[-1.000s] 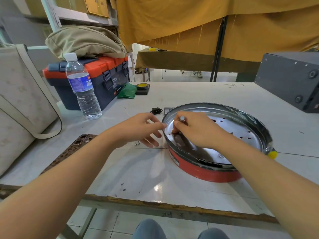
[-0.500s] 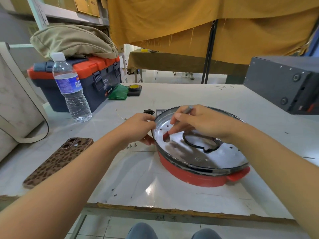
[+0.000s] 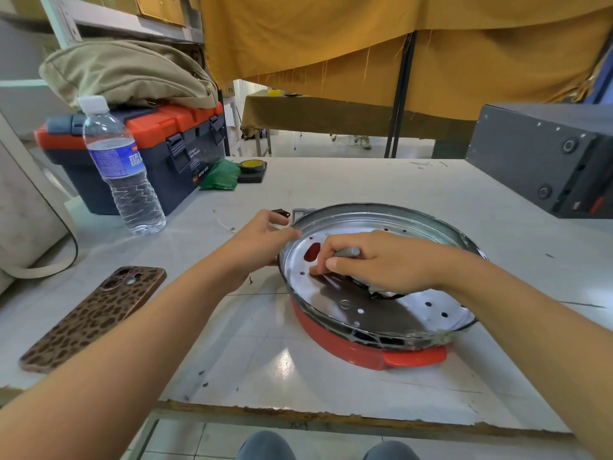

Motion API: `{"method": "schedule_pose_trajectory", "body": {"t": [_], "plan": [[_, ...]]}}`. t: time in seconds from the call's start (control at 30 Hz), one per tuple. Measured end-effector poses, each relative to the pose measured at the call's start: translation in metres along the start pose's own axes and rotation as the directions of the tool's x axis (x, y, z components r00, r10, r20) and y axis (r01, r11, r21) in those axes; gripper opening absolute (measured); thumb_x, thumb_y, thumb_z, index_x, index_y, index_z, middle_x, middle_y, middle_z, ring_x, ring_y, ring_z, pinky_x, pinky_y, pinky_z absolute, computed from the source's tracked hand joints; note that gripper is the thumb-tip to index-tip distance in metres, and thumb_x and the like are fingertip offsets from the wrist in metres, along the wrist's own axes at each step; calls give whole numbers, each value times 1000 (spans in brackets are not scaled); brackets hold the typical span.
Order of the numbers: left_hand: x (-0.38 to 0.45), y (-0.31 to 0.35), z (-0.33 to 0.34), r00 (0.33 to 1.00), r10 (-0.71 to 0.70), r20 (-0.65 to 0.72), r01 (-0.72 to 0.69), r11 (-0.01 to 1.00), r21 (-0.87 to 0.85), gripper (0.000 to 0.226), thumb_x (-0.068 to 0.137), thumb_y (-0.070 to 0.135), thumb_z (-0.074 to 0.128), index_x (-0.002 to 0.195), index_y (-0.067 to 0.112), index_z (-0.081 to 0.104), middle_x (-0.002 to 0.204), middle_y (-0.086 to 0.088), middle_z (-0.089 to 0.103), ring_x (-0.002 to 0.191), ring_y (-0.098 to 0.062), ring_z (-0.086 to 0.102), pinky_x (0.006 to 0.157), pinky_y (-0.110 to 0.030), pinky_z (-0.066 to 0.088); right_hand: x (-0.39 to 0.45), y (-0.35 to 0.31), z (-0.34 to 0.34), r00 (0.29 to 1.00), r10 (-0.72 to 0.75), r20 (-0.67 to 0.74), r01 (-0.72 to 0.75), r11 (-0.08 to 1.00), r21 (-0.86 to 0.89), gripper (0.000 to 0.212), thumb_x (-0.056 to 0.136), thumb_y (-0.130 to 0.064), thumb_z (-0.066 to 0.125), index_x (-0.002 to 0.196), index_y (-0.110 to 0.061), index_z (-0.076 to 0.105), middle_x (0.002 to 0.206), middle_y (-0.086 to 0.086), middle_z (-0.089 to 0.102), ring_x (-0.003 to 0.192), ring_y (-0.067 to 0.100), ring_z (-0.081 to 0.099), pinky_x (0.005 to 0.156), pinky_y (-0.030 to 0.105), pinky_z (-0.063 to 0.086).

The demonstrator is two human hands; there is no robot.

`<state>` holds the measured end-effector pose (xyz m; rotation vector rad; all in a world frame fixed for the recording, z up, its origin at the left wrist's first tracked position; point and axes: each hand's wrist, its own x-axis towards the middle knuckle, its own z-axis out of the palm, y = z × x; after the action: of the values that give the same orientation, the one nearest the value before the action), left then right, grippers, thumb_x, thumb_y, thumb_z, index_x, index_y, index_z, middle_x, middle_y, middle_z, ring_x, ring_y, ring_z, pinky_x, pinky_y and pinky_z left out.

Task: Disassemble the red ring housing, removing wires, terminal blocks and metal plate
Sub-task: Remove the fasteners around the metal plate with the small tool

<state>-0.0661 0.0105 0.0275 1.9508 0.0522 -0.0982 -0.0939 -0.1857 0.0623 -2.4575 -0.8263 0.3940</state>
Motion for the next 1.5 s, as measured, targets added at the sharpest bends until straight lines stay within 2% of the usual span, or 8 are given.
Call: {"method": "schedule_pose_trajectory", "body": {"t": [0.2, 0.47, 0.6, 0.73, 0.83, 0.93, 1.2, 1.5], "plan": [[-8, 2, -7, 981, -39, 189, 30, 998, 54, 63, 81, 13, 67, 128, 29, 28, 113, -6, 51, 96, -18, 61, 73, -23, 49, 5, -5, 3, 1000, 12, -7, -12, 999, -39, 19, 101, -32, 41, 102, -24, 58, 102, -4, 68, 80, 11, 55, 65, 15, 42], [-6, -2, -8, 988, 24, 156, -45, 991, 129, 53, 81, 2, 58, 119, 27, 31, 109, -2, 59, 86, -20, 62, 89, -47, 50, 9, -4, 1, 997, 4, -78, -6, 1000, -30, 21, 100, -31, 42, 103, -23, 61, 109, -2, 68, 103, 17, 60, 94, 38, 46], [-2, -2, 0, 985, 73, 155, -85, 994, 71, 47, 84, -2, 54, 116, 28, 39, 111, -6, 58, 91, -23, 63, 75, -34, 53, 10, 4, -4, 991, 39, -128, -11, 977, 213, 22, 100, -27, 44, 100, -16, 63, 108, -5, 70, 104, 7, 65, 96, 31, 49], [2, -1, 8, 980, 129, 149, -133, 991, 17, 41, 86, -4, 49, 112, 27, 52, 99, -9, 62, 78, -22, 61, 67, -30, 49, 13, 5, -10, 989, 48, -142, 1, 945, 326, 26, 102, -27, 40, 96, -14, 62, 102, 1, 73, 95, 2, 68, 73, 7, 49], [4, -1, 13, 980, 161, 121, -152, 985, -78, 38, 84, -8, 47, 105, 21, 59, 94, -16, 67, 71, -25, 60, 65, -33, 47, 19, 5, -14, 984, 27, -178, 45, 922, 386, 31, 102, -29, 39, 97, -9, 62, 91, 7, 75, 87, 13, 72, 81, 18, 52], [8, -2, 21, 980, 174, 93, -154, 968, -197, 34, 84, -7, 48, 101, 18, 63, 96, -22, 67, 75, -27, 60, 68, -34, 46, 25, 7, -16, 975, 18, -221, 87, 886, 456, 39, 102, -33, 39, 94, -6, 65, 75, 13, 72, 68, 25, 69, 71, 25, 57], [12, -16, 36, 961, 270, 67, -227, 901, -369, 32, 86, 12, 47, 114, 16, 61, 111, -9, 66, 108, -24, 60, 95, -38, 46, 28, 14, -4, 986, -40, -163, 122, 837, 533, 33, 96, -27, 54, 81, -1, 70, 57, 6, 60, 51, 19, 53, 54, 21, 50], [15, -22, 40, 931, 315, 184, -180, 836, -518, 34, 91, 8, 35, 116, 20, 54, 97, -4, 68, 81, -16, 67, 65, -26, 54, 30, 17, -1, 993, -59, -104, 107, 829, 548, 13, 94, -5, 53, 83, 2, 56, 54, 10, 61, 42, 15, 53, 48, 18, 46]]}}
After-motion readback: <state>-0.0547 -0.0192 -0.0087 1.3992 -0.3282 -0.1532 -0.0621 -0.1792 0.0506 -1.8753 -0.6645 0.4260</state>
